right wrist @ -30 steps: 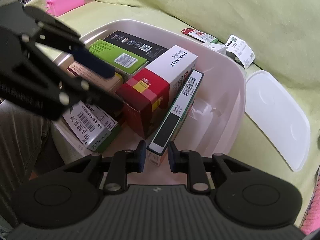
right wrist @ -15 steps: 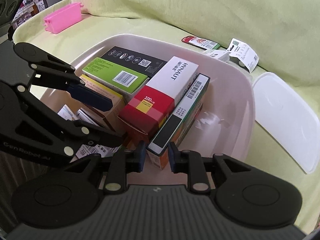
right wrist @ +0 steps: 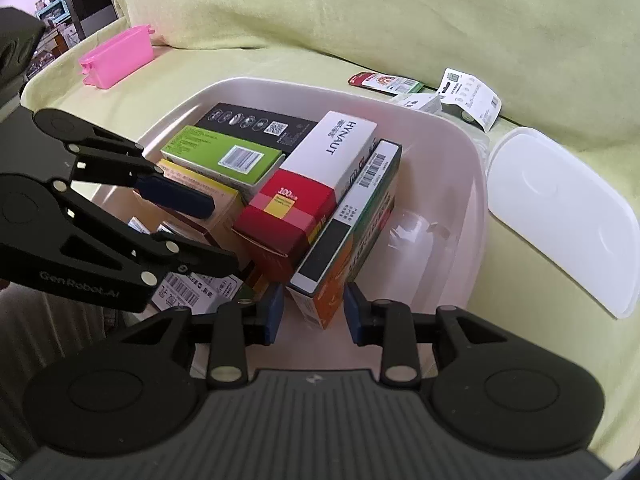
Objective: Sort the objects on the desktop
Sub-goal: 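Lower the ibuprofen box upright beside the HYNAUT box and open the right gripper, then withdraw the right gripper up from the bin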
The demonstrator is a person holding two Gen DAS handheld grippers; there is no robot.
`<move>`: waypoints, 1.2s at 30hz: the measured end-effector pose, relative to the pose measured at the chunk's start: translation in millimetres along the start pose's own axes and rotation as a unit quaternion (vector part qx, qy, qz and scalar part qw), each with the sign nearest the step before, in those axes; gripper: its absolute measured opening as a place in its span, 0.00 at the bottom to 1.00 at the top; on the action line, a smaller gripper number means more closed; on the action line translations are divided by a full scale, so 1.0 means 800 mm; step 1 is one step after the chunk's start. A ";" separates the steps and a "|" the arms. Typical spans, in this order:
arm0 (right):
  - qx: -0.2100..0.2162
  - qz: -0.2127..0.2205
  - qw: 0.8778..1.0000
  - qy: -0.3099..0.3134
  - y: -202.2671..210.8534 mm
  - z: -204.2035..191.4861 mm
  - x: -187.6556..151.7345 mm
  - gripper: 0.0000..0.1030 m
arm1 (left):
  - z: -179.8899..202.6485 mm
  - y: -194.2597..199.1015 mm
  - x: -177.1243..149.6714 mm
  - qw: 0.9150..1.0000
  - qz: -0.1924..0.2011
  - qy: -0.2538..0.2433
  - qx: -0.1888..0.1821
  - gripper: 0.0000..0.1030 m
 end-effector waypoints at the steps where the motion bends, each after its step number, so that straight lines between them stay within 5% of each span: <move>1: -0.002 0.000 1.000 0.003 -0.002 -0.001 0.000 0.23 | -0.001 -0.001 0.001 1.000 0.000 0.000 0.000 0.50; 25: -0.003 0.012 0.999 -0.036 0.000 0.002 0.007 0.23 | -0.002 0.012 -0.002 1.000 0.010 0.012 0.023 0.52; 31: 0.007 0.056 0.994 -0.091 0.047 0.008 0.011 0.45 | 0.004 0.039 -0.004 0.998 0.030 0.033 0.040 0.57; 34: 0.020 0.081 0.988 -0.131 0.075 0.012 0.010 0.65 | 0.015 0.059 -0.008 0.997 0.046 0.041 0.048 0.63; 36: 0.024 0.097 0.984 -0.145 0.092 0.010 0.006 0.66 | 0.023 0.072 -0.010 0.996 0.057 0.045 0.052 0.66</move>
Point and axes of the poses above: each gripper's, at about its wrist camera, not at the fingertips, and y roughly against the way its jaws point, z to its right, x to its top, the point moved 7 cm from there along -y, roughly the way its jaws point, and after that the axes turned 5 degrees about -x, right-handed, at the moved point
